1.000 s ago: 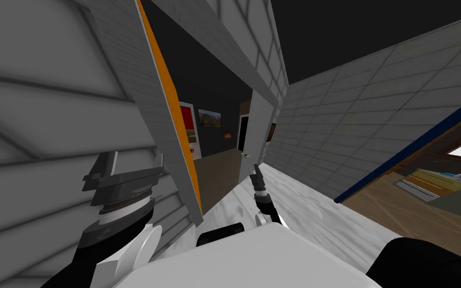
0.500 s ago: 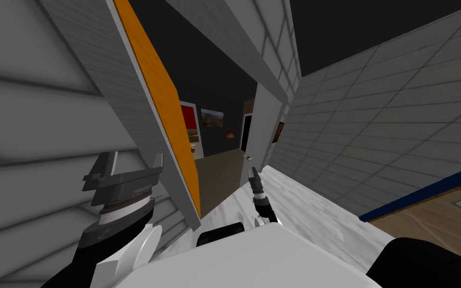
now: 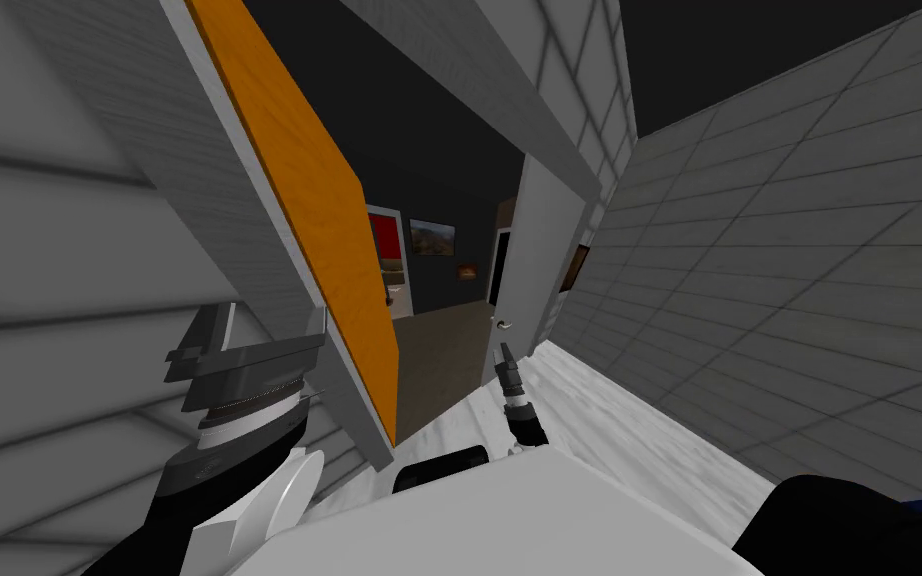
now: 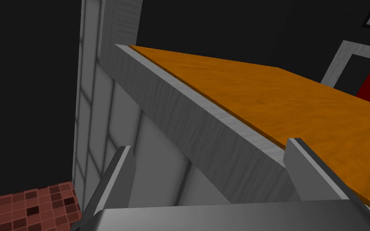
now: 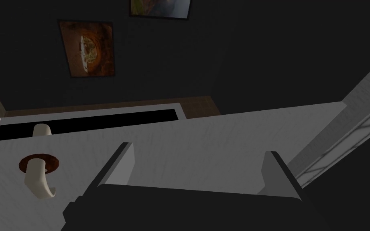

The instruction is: Push the door open

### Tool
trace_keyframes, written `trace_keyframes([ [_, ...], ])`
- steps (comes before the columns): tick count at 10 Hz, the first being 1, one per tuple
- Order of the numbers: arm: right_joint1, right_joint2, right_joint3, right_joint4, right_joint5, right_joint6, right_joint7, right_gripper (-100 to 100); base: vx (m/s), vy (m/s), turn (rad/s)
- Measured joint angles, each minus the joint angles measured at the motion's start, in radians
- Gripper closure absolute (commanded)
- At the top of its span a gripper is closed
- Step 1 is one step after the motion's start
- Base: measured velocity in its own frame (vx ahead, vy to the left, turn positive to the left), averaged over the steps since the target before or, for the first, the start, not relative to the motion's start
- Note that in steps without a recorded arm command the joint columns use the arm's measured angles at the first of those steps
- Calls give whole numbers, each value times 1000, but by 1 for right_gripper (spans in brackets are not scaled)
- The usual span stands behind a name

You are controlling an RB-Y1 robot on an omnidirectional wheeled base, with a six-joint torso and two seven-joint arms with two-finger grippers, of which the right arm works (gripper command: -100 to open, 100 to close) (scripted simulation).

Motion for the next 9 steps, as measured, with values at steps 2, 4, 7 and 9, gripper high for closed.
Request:
trace_keyframes([
  [2, -2, 1, 11, 39, -12, -4, 10, -100, 85, -152, 149],
  [4, -5, -2, 20, 91, -26, -22, 16, -100, 80, -189, 190],
  [7, -4, 1, 37, 153, -46, -35, 31, -100, 69, -197, 165],
  [9, -9, -1, 45, 195, -61, -40, 37, -100, 73, -194, 129],
])
